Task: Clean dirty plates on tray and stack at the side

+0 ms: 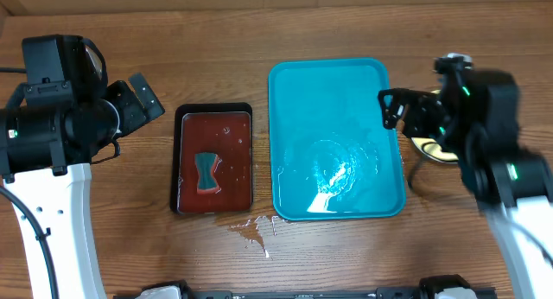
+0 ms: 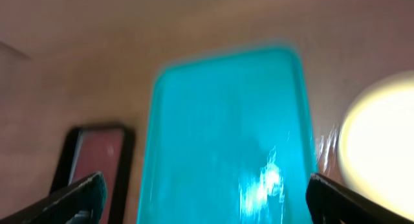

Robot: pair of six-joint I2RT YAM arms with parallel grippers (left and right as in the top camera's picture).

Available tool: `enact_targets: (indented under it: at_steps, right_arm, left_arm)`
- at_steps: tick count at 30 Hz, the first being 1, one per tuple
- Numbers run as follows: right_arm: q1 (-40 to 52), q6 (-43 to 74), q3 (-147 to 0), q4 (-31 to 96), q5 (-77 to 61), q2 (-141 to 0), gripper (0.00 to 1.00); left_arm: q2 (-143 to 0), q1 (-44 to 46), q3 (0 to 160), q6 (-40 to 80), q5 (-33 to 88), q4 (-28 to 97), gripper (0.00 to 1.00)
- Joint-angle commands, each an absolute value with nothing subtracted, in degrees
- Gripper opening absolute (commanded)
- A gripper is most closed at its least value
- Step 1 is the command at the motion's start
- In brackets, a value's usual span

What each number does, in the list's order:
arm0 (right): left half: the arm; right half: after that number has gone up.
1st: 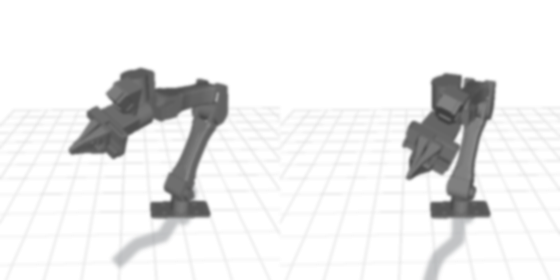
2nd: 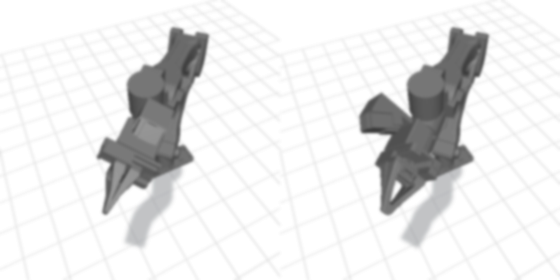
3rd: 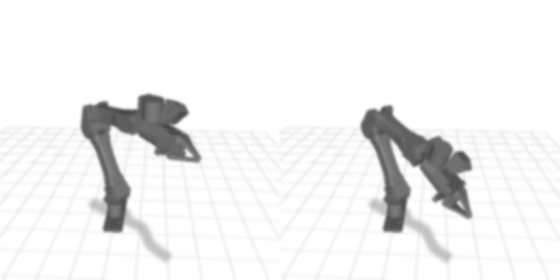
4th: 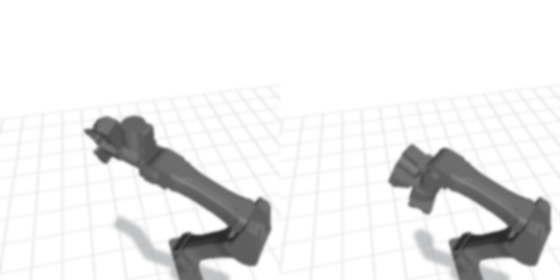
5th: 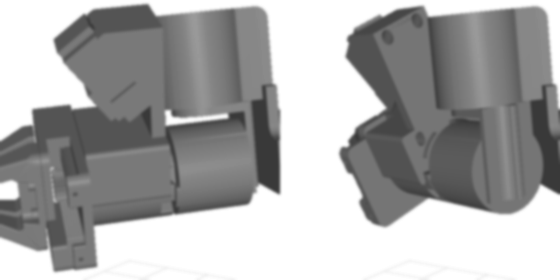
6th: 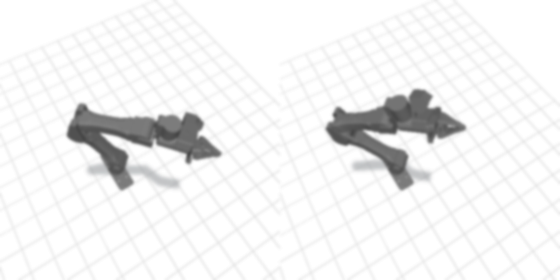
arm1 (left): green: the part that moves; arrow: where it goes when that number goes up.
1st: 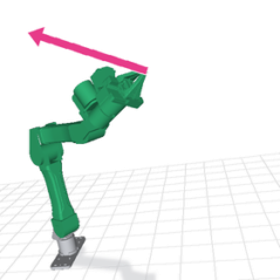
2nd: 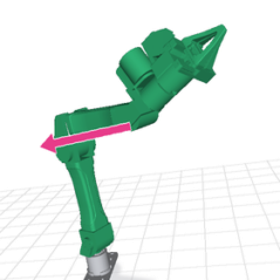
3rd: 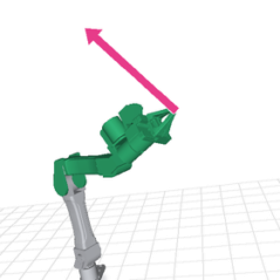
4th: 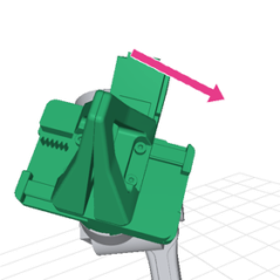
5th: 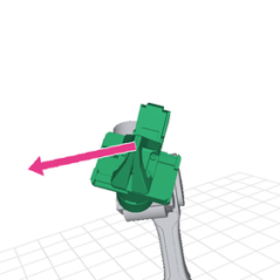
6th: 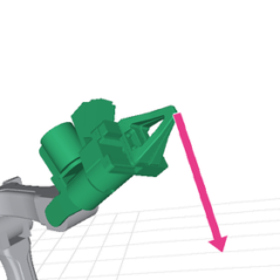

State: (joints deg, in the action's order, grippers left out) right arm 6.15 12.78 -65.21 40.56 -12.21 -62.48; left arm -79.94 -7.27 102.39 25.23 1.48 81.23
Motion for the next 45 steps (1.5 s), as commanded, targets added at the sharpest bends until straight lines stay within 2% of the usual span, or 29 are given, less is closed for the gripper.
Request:
enact_targets:
  at_steps: [1,6,13,21,28,33,45]
  right_arm:
    - [6.3,6.7,-57.9,35.6,-10.0,-52.3,1.00]
    - [5.5,5.3,-42.9,27.6,-7.5,-36.9,1.00]
    - [3.6,5.6,-24.6,23.0,-7.7,-17.3,1.00]
    - [3.6,6.0,-11.8,16.0,-8.0,-3.9,1.00]
    - [3.6,6.0,-6.1,9.7,-8.2,-0.2,1.00]
    - [3.6,6.0,-0.3,-0.2,-8.6,-0.2,1.00]
    - [3.6,6.0,-0.4,4.0,-8.6,-0.2,1.00]
  left_arm:
    - [-80.2,-7.5,103.4,24.4,1.1,81.2,1.00]
    - [-80.2,-7.5,103.4,24.4,1.1,81.2,1.00]
    - [-80.2,-7.5,103.4,24.4,1.1,81.2,1.00]
    - [-80.2,-7.5,103.3,24.4,1.1,81.2,1.00]
    - [-80.2,-7.5,103.4,24.4,1.1,81.2,1.00]
    - [-80.2,-7.5,103.4,24.4,1.1,81.2,1.00]
    - [-80.2,-7.5,103.4,24.4,1.1,81.2,1.00]
